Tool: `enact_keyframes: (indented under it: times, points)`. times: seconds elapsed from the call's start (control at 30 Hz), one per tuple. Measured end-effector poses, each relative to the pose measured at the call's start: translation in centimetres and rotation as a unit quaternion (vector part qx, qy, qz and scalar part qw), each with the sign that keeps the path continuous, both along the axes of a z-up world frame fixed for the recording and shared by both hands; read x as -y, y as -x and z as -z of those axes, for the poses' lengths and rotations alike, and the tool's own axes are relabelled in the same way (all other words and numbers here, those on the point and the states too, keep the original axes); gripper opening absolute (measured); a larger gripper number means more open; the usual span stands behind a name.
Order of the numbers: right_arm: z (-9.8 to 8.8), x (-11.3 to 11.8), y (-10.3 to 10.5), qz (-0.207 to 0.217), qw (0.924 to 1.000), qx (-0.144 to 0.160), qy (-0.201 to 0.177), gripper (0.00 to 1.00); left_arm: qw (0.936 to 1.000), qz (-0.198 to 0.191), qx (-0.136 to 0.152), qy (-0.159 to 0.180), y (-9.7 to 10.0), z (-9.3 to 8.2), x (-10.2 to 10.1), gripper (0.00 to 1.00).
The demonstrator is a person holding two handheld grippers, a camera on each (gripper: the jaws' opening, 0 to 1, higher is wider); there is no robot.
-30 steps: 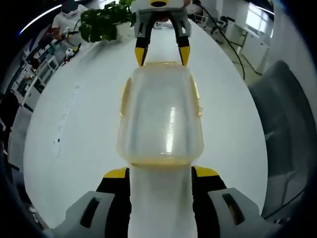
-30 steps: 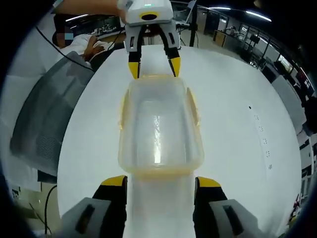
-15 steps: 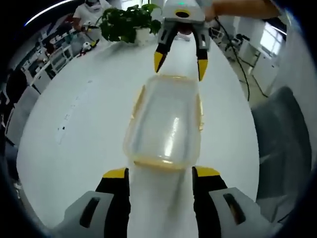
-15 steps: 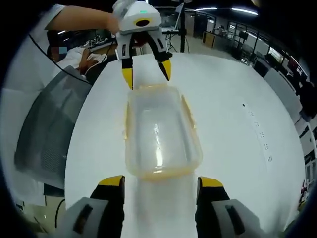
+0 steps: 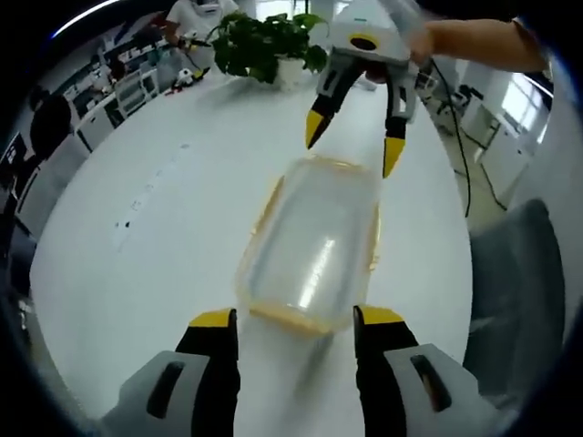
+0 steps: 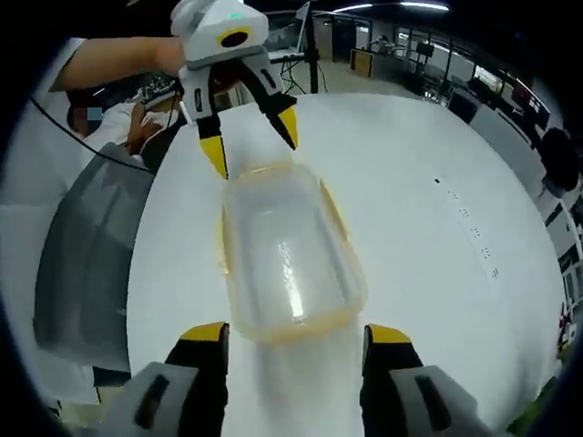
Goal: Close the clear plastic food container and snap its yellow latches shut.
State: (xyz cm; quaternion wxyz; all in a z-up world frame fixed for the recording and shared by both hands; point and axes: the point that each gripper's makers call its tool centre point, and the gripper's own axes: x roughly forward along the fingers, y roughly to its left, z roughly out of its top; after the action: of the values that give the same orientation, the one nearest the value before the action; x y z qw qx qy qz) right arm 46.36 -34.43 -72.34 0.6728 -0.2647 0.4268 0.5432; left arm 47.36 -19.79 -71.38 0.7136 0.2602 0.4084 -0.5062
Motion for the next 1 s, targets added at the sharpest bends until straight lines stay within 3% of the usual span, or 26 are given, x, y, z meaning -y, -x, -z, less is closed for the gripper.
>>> enact_keyframes:
  times: [0.3,0.5,0.6,0.7,0.87,1.0]
  points:
    - [-0.6,-0.7,-0.9,0.056,0.9983,-0.006,0.011,0.59,0.9973,-0.066,0.017,-0.029,-1.3,0.2,-1.2,0.47]
    - [-0.5,-1.1,-1.2,0.108,0.9939,-0.021,0.002,0.58,0.9889,-0.147,-0.021,-0.002,-1.2,-0.1,-0.8,0.47]
    - [-0.4,-1.6,-0.8,0.135,0.9896,-0.048,-0.013,0.60,0.9890,-0.146,-0.018,-0.017,-0.9,0.2,-0.9,0.46]
    - [0.0,-0.9,-0.9,0.137,0.9895,-0.044,0.009,0.60,0.9859,-0.164,-0.027,-0.017,-0.9,0.4,-0.9,0.46]
    - [-0.2,-1.0,-1.0,0.167,0.9845,-0.054,-0.001,0.60,0.9805,-0.192,-0.037,-0.017,-0.8,0.5,-0.9,0.47]
    - [0.0,-0.9,-1.2,0.190,0.9802,-0.056,0.001,0.60,0.9716,-0.230,-0.050,-0.019,-0.9,0.4,-1.4,0.46]
